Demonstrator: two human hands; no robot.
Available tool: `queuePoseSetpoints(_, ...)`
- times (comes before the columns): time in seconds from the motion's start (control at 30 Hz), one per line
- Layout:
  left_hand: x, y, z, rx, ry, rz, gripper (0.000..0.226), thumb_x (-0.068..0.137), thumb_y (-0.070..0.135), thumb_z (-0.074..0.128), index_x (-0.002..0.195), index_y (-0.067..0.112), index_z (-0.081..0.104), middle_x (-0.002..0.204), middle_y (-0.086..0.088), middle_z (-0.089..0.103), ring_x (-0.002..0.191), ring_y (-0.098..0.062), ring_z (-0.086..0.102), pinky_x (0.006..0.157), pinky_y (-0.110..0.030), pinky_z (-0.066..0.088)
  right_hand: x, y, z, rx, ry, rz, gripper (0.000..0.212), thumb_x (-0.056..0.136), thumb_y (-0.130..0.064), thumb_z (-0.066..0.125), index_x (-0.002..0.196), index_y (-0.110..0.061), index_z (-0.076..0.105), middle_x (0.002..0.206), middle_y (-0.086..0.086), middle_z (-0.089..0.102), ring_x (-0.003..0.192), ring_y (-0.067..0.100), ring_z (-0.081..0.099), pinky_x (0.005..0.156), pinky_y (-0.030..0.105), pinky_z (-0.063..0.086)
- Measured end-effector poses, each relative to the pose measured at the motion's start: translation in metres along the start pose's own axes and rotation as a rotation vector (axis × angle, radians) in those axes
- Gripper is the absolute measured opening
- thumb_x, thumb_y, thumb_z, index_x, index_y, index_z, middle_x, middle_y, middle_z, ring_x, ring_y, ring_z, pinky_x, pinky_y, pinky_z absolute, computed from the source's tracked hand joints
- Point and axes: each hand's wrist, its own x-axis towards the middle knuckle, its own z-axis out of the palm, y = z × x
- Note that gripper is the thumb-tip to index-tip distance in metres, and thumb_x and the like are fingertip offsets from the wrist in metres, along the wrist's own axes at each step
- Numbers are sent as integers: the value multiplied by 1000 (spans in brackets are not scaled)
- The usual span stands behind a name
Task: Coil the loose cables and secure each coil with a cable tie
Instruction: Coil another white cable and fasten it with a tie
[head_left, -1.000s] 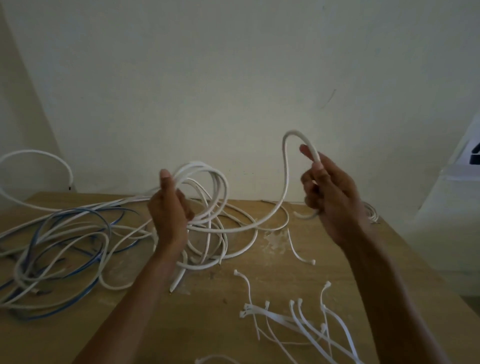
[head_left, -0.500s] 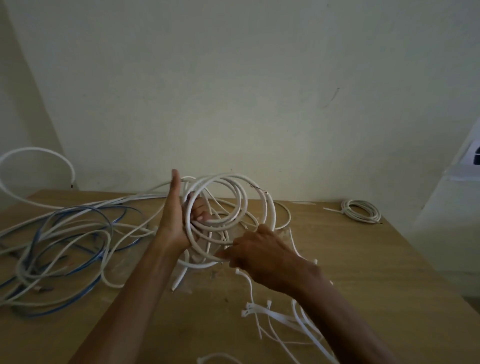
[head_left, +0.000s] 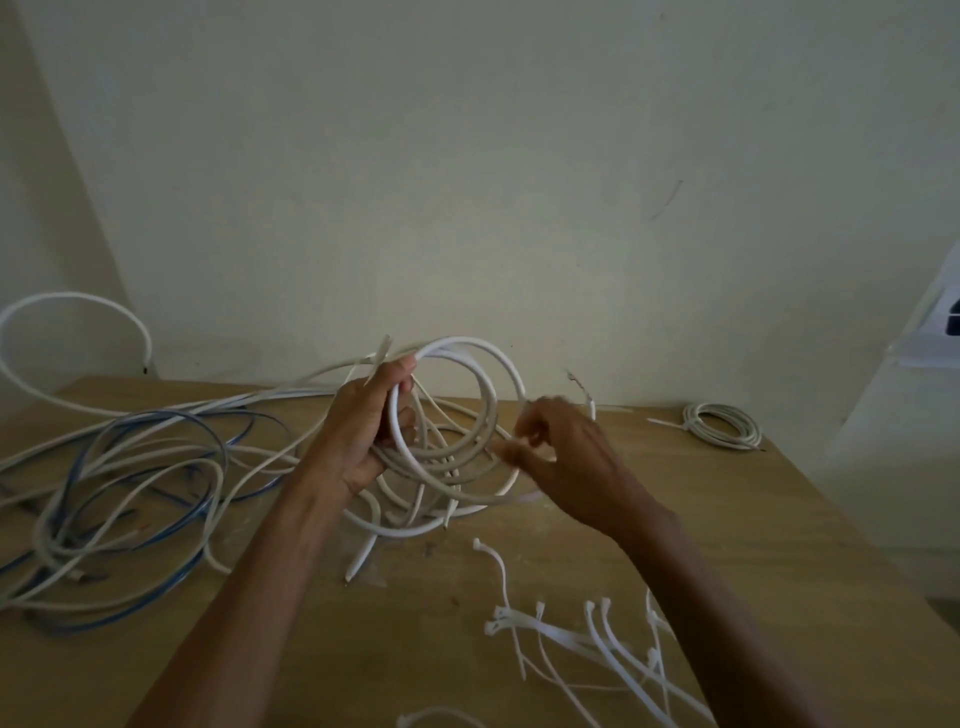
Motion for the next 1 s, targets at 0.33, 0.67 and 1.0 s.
queuePoseSetpoints(0.33,-10,-7,23,-156,-160,-126,72,80,83,47,74,12,55,49,4,18,42,-10,17,41,-22,22,8,2,7,12,331,-103,39,104,-8,52,140,-21,54,109,-3,59,86,6,61,70,15,53)
queuePoseSetpoints(0.67,-17,-18,26,-159,-382,-253,68,86,77,51,74,10,56,54,2,19,49,-13,16,46,-25,25,6,11,0,-194,216,-205,56,103,-4,47,152,-29,41,138,14,54,111,24,61,86,38,60)
queuePoseSetpoints(1.0,-19,-21,41,-158,-267,-290,53,98,58,44,64,18,43,48,2,33,40,-12,32,45,-26,38,11,20,3,-96,369,-210,49,102,2,45,147,-16,50,88,-5,63,74,2,51,68,13,40)
